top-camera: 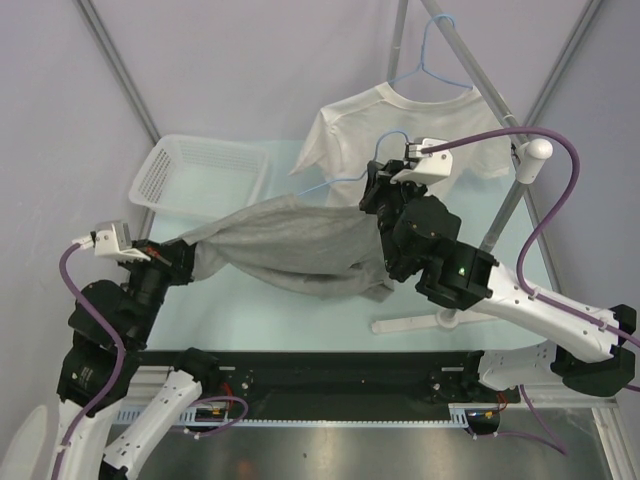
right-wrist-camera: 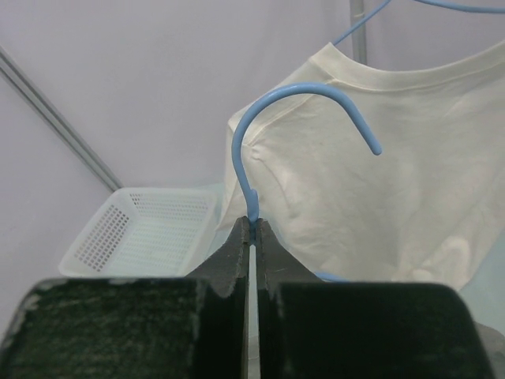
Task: Remove the t-shirt from the hanger
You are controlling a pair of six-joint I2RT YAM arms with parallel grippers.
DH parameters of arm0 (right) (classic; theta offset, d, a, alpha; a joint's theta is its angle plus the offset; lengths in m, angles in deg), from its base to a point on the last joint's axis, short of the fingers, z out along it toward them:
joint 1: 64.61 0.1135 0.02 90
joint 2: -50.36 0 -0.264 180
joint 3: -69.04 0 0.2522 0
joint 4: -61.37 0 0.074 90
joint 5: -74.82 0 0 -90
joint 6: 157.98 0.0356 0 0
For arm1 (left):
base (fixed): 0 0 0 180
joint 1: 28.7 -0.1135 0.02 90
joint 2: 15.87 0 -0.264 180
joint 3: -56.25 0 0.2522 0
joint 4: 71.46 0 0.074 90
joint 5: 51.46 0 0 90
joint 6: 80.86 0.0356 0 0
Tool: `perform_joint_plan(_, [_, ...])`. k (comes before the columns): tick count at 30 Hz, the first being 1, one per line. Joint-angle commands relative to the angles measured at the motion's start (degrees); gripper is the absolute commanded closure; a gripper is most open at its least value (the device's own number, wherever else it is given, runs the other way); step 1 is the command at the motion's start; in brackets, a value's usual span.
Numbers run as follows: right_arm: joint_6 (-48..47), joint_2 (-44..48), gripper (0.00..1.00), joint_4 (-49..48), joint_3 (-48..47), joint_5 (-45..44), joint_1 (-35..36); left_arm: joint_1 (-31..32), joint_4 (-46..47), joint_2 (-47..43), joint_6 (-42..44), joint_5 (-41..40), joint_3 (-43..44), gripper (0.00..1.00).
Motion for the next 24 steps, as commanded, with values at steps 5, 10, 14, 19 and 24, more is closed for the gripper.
perform_joint_plan(5, [17.7,3.5,1.00,4.5,2.5,-15.5,1.7,-0.4,-4.8,0.4,-5.7,-16.5,4.1,1.00])
perform_joint_plan(10, [26.1,8.7,1.00,3.4,6.9,-19.0,1.9,-0.4,-8.8,-0.1,-7.9,-21.6,4.8,1.00])
perform_joint_plan(14, [28.3,11.8,1.00,2.5,9.7,-20.6,2.1,-0.4,-8.4,-0.9,-8.9,-21.2,3.5,1.00])
perform_joint_plan(19, [27.4,11.7,1.00,2.2,9.3,-19.6,2.1,-0.4,-7.1,-1.0,-8.7,-18.2,1.9,1.00])
perform_joint_plan(24, [25.2,10.8,1.00,0.6,9.0,-17.0,2.0,-0.3,-3.2,-0.5,-6.6,-10.9,0.0,1.00])
